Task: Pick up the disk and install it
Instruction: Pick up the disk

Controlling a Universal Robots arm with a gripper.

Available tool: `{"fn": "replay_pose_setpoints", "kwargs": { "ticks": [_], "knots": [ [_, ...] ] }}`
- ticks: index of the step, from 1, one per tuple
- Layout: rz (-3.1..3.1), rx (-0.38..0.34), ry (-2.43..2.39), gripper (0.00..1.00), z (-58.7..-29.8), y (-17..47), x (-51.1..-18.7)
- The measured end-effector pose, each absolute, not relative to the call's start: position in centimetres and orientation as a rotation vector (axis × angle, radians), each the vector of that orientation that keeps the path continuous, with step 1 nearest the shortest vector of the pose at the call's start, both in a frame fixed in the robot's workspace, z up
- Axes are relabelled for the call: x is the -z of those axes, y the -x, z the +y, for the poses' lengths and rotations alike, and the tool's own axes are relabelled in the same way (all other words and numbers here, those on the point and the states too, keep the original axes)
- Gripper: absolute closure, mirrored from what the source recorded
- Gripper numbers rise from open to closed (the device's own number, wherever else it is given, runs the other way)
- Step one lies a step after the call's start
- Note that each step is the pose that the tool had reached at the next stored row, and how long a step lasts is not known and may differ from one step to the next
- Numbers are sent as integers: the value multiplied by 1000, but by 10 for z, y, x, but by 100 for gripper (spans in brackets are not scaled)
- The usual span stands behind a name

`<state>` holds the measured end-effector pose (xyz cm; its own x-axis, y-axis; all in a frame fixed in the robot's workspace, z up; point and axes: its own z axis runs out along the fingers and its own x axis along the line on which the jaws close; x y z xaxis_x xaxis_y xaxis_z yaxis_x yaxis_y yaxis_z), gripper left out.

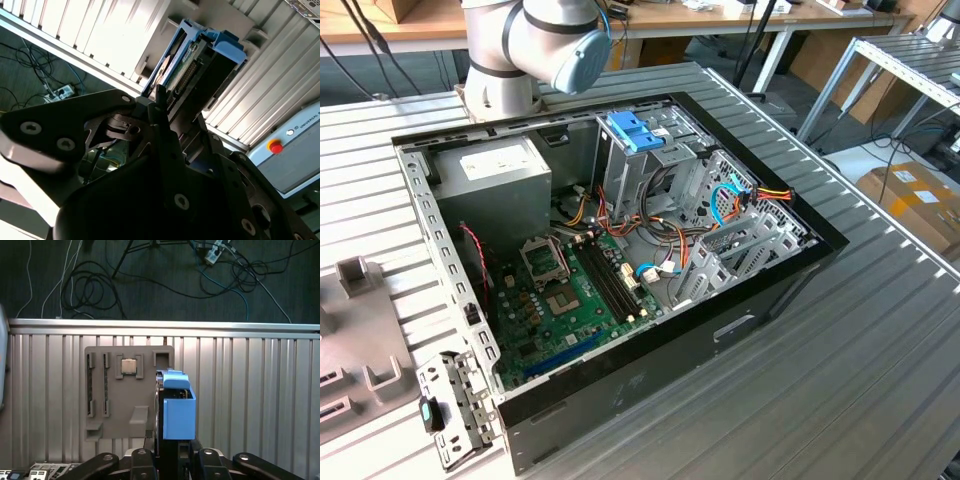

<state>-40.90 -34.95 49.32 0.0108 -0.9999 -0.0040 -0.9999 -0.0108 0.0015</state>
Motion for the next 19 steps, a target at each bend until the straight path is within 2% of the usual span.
{"fn": "replay_pose_setpoints", "kwargs": {
  "ticks": [19],
  "knots": [
    [2208,-6,2232,65,-349,379,-493]
  ]
}}
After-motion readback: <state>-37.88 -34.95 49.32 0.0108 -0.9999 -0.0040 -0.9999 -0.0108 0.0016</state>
